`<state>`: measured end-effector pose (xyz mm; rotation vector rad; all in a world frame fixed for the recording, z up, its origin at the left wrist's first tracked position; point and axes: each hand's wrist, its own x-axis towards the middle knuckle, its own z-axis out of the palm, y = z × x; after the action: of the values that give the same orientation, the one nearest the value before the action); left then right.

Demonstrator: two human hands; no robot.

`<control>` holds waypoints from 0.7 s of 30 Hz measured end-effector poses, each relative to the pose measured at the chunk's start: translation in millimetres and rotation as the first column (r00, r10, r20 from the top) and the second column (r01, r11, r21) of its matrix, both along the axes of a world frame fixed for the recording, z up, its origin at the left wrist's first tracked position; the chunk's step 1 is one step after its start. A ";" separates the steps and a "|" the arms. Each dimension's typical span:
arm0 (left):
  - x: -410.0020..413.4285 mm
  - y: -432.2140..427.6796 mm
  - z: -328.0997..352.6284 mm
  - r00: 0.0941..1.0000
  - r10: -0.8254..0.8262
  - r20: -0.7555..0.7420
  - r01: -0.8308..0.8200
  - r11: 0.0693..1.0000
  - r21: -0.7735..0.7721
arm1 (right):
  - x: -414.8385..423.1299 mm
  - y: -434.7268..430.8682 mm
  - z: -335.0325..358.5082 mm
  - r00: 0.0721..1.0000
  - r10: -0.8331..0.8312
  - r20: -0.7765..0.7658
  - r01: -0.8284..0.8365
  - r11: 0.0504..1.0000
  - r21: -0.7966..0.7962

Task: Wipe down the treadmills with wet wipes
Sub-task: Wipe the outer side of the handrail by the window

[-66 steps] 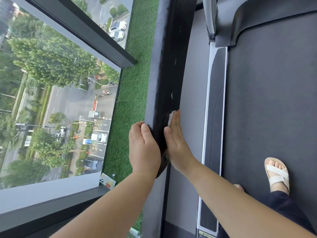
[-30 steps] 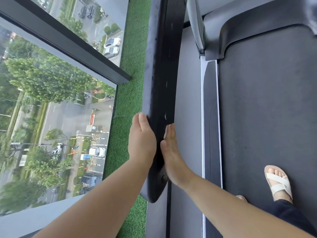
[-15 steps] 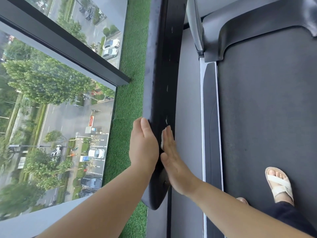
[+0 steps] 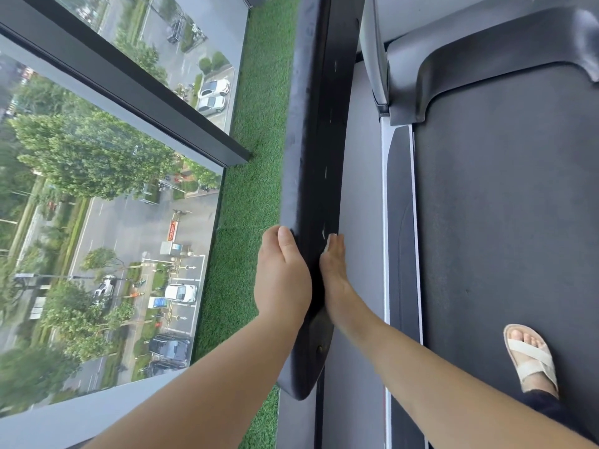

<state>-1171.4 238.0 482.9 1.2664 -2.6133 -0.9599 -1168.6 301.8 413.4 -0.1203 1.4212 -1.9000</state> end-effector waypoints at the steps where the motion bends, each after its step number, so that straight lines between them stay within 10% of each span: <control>1: 0.1 0.1 0.3 1.000 -0.002 -0.004 0.002 1.000 0.003 | 3.3 -1.4 4.3 0.998 -0.005 -0.060 0.004 1.000 -0.012; 5: -0.2 -0.3 -0.8 1.000 -0.003 -0.003 0.003 1.000 0.005 | 14.1 -2.5 -5.5 0.953 -0.015 -0.303 0.002 0.999 -0.044; 10: -1.2 0.0 -1.9 1.000 0.005 0.007 -0.005 1.000 0.000 | -8.8 -4.0 -11.8 0.997 0.021 -0.073 -0.017 0.998 0.058; 16: -0.1 -0.5 -0.6 1.000 -0.001 0.003 0.001 1.000 -0.008 | 9.1 -1.0 -6.8 0.964 0.019 -0.264 -0.029 0.999 -0.035; 21: -0.7 -0.9 -1.7 1.000 0.002 0.002 -0.002 1.000 -0.002 | -10.5 -4.4 -10.3 0.997 0.002 -0.075 0.001 0.999 0.036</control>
<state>-1172.0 237.1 481.2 1.2706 -2.6133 -0.9551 -1179.1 297.4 403.1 -0.1767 1.5040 -1.8862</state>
